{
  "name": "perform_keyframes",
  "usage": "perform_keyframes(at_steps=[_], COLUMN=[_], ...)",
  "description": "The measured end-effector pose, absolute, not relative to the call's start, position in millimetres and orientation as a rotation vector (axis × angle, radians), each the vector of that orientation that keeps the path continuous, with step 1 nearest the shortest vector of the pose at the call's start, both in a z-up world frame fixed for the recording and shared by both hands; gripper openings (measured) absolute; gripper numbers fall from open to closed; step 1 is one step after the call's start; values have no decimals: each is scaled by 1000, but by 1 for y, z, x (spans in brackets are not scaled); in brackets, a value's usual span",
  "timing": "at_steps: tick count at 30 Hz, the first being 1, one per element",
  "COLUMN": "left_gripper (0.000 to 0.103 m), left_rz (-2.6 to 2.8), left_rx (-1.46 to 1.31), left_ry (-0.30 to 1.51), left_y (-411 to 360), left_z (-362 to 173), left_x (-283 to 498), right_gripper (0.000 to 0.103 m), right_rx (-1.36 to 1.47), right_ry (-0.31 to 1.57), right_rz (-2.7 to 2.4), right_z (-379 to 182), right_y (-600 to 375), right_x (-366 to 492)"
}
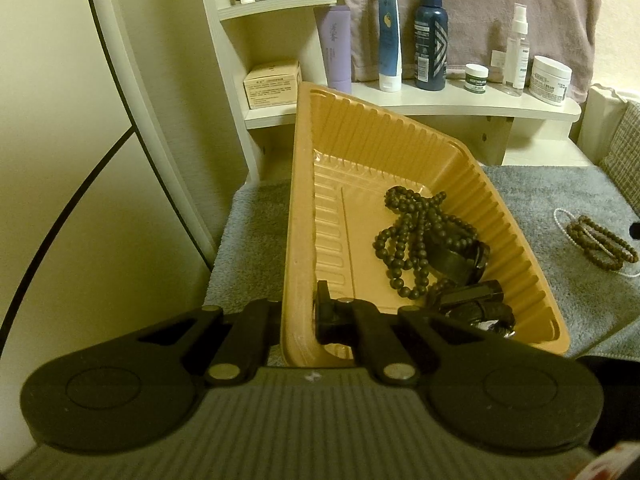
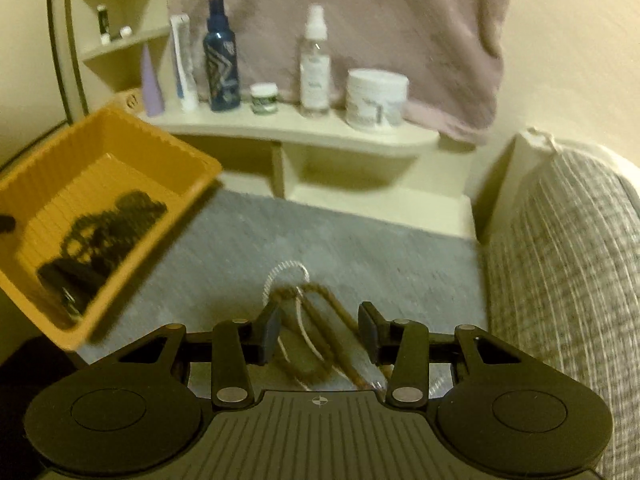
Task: Organize jewelry
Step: 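Grasp the brown bead necklace with the right gripper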
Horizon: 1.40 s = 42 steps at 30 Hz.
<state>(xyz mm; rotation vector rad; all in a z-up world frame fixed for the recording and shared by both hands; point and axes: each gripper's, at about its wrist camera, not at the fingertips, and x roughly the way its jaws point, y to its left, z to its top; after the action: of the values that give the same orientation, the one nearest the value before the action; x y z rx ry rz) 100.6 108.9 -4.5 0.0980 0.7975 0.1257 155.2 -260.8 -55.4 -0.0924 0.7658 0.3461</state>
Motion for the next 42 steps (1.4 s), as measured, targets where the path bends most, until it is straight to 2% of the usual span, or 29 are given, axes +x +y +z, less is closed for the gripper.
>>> perform_keyframes(at_steps=[18, 36, 37, 38, 42], left_gripper=[3, 3, 3, 3, 3], left_rz=[136, 137, 137, 137, 137], left_rx=[103, 102, 101, 103, 104], left_ry=[807, 808, 807, 807, 807], left_y=[108, 108, 108, 108, 109], left_z=[-7, -7, -7, -7, -7], left_x=[101, 101, 100, 101, 101], right_gripper=[40, 20, 18, 12, 7], right_rx=[-174, -222, -229, -229, -272], right_ry=[794, 837, 840, 846, 863], right_rz=[334, 309, 320, 329, 341], right_z=[-90, -107, -106, -106, -104], right_y=[-268, -287, -287, -287, -283], right_x=[142, 173, 174, 175, 177])
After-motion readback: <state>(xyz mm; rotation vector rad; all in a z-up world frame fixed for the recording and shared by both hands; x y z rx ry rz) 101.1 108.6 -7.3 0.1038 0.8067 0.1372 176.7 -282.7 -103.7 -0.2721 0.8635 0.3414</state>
